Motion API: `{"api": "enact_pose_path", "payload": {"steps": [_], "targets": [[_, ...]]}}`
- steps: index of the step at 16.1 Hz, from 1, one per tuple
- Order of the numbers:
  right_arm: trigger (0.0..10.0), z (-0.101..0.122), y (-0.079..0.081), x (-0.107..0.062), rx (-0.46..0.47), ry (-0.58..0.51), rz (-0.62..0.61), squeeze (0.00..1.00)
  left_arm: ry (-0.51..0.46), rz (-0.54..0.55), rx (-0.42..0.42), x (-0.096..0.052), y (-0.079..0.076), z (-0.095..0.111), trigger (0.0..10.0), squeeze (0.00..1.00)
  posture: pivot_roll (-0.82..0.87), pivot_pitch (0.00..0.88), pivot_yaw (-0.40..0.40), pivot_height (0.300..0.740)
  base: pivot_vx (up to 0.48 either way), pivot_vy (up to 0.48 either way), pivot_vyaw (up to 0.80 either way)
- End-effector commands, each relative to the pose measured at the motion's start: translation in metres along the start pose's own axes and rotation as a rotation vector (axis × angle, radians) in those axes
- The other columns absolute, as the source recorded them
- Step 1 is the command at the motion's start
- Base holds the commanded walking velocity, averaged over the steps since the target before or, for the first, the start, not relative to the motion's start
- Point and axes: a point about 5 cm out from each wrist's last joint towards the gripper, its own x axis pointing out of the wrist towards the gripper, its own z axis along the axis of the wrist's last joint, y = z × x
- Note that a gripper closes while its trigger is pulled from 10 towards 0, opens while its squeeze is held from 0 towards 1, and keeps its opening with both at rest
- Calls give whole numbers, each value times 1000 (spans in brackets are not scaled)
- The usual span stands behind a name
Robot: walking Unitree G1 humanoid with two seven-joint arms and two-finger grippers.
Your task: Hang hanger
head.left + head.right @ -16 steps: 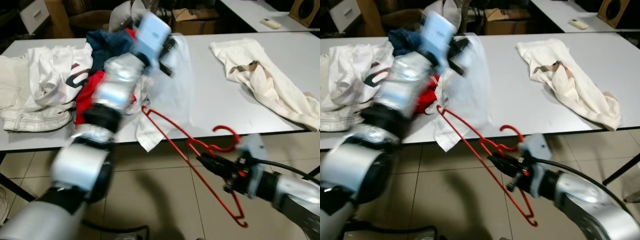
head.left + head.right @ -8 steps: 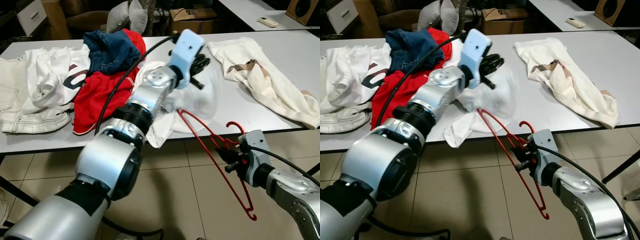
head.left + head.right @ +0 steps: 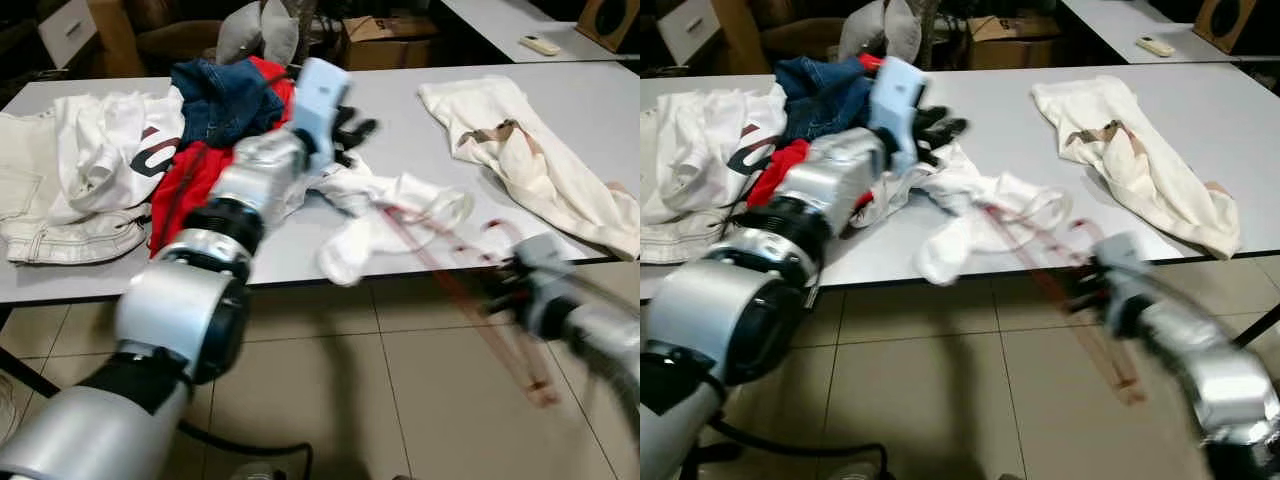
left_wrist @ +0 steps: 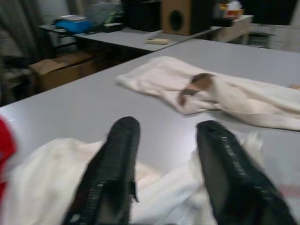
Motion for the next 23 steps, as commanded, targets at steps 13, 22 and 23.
{"api": "enact_pose_path", "payload": {"steps": [13,22,23], "targets": [[10000,34,41,-24,105,-384,-55,0,-16,128,18,-74,6,-92,10000,1000,-97,25,42,740,0,0,0],[10000,17,90,-30,275,-386,-223,0,-60,311,-29,-129,-30,-99,10000,0,-77,51,30,740,0,0,0],[10000,15,93,-28,246,-376,-209,0,-46,307,-31,-130,-33,-99,10000,0,-73,51,27,740,0,0,0]]}}
